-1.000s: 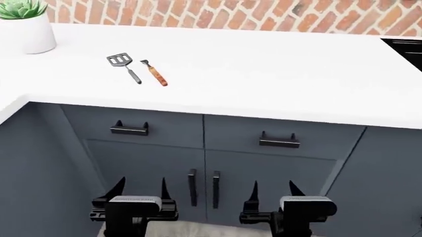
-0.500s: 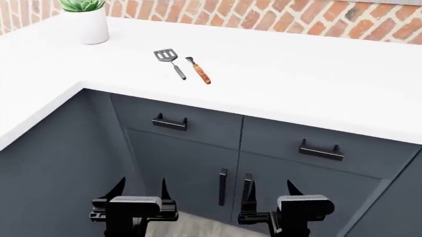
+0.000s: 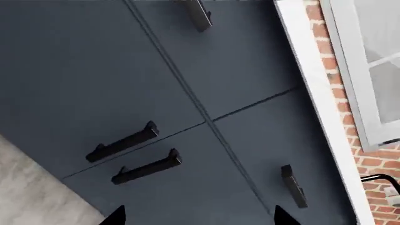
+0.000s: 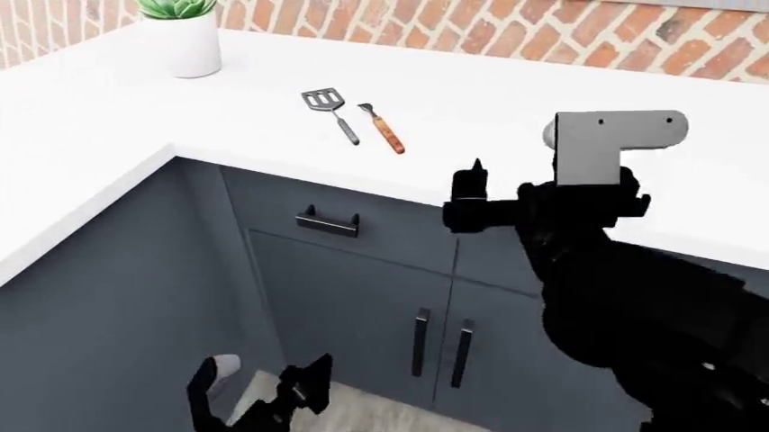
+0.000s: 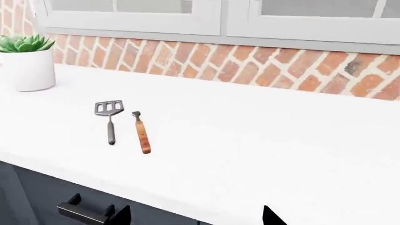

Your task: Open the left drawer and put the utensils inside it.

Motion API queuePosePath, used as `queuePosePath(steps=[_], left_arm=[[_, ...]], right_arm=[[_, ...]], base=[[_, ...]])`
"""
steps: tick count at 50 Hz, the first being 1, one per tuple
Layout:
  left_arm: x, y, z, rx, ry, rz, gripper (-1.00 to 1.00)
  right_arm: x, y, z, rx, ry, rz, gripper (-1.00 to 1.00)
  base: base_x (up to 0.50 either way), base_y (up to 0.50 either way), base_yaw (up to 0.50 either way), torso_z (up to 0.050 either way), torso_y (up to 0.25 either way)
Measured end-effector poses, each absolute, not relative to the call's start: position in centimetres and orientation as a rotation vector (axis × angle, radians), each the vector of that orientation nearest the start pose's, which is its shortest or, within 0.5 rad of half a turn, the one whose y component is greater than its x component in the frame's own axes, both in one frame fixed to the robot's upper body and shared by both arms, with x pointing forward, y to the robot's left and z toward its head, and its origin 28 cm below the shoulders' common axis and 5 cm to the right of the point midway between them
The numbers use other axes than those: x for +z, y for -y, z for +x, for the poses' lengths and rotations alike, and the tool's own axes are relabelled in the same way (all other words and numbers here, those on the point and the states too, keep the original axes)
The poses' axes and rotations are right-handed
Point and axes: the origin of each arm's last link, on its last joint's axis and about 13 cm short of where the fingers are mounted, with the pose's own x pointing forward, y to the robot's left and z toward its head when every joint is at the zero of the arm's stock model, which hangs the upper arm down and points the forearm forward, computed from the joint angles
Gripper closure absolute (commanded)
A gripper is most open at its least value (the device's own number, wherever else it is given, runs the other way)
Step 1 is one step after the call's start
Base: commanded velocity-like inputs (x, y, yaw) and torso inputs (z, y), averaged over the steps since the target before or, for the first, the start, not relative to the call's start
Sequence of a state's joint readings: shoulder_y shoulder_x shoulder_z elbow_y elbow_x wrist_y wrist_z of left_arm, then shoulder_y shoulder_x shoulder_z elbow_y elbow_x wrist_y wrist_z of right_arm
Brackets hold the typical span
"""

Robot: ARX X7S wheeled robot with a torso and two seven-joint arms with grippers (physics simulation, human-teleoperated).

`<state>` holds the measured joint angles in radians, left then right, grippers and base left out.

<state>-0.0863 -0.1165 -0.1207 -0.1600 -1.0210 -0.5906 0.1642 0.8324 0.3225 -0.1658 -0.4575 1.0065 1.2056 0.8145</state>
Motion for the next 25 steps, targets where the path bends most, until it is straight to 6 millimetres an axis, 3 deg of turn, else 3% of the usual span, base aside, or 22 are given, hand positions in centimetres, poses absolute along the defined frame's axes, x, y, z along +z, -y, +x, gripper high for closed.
queuePosePath(steps=[6,11,16,25], left_arm=[[-1.6,-21.9,20.2,-0.389,-0.468,-1.197,-1.00],[-2.5,-22.4,19.9,-0.459,-0.445,-1.321,-1.00],[-3.7,-22.9,20.0,-0.445,-0.401,-1.422,-1.00],[-4.1,-22.9,19.5,-0.374,-0.327,-1.500,-1.00]], right_arm=[[28.8,8.0,26.7,0.071,-0.134,-0.121,-1.00],[31.7,8.2,26.8,0.092,-0.131,-0.191,-1.00],[33.3,8.5,26.9,0.104,-0.131,-0.227,-1.00],[34.6,9.0,27.1,0.110,-0.131,-0.249,-1.00]], base=[[0.00,0.00,0.00,0.000,0.000],[0.20,0.06,0.00,0.000,0.000],[0.48,0.15,0.00,0.000,0.000],[0.48,0.15,0.00,0.000,0.000]])
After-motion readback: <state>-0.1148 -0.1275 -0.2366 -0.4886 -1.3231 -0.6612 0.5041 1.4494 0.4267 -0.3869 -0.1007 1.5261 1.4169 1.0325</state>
